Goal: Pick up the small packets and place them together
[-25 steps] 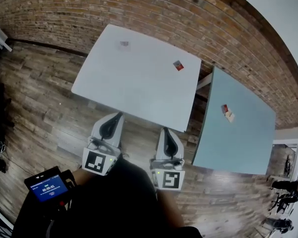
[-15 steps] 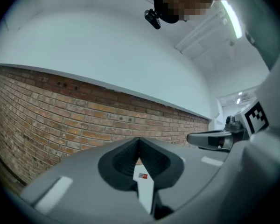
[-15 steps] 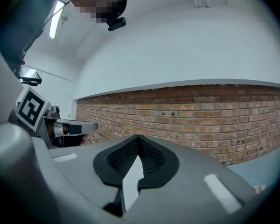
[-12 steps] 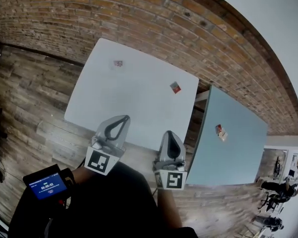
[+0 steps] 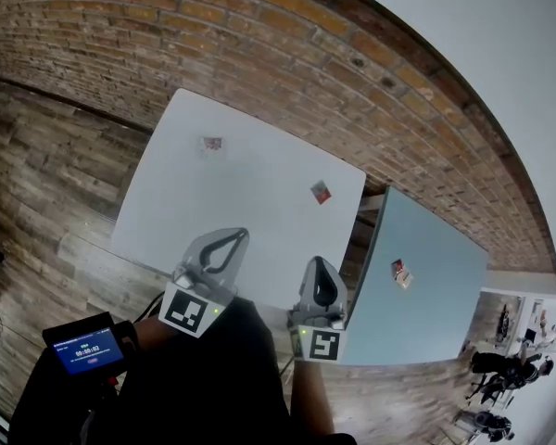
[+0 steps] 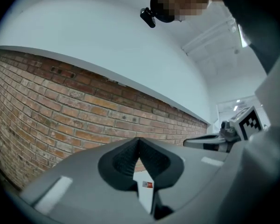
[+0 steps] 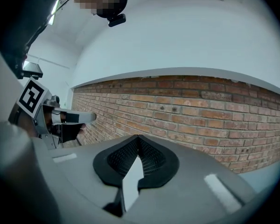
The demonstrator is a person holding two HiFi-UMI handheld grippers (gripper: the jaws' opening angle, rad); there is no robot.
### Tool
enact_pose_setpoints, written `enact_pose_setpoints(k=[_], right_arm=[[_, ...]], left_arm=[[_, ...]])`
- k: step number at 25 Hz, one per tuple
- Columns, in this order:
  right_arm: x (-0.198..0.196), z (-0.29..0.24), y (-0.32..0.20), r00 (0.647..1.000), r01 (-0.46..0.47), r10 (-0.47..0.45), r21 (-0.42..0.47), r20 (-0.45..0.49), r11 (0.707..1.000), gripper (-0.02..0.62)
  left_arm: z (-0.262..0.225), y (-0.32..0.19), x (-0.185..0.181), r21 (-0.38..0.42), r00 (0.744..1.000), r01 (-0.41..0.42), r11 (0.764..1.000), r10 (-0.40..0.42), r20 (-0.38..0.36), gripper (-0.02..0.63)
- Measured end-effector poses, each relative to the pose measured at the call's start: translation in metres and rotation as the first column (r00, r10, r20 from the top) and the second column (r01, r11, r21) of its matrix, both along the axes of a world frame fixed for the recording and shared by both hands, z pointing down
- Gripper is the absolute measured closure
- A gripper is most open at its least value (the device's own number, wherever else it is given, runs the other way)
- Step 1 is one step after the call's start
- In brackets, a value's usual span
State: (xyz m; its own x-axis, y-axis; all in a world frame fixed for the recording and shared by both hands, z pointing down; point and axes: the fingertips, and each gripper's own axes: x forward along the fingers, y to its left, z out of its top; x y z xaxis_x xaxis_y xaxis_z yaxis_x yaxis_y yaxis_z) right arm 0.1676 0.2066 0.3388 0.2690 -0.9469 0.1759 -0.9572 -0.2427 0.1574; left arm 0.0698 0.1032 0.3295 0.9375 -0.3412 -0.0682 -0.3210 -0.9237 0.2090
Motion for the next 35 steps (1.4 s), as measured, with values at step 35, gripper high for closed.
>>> enact_pose_setpoints(k=[35], right_arm=[[0.23, 0.226, -0.07, 0.99, 0.131, -0.096, -0.404, 0.106, 0.905, 0.545]], left_arm=[[0.036, -0.037, 0.094, -0.009, 0.972, 0.164, 0.986, -0.16, 0.173, 0.604]])
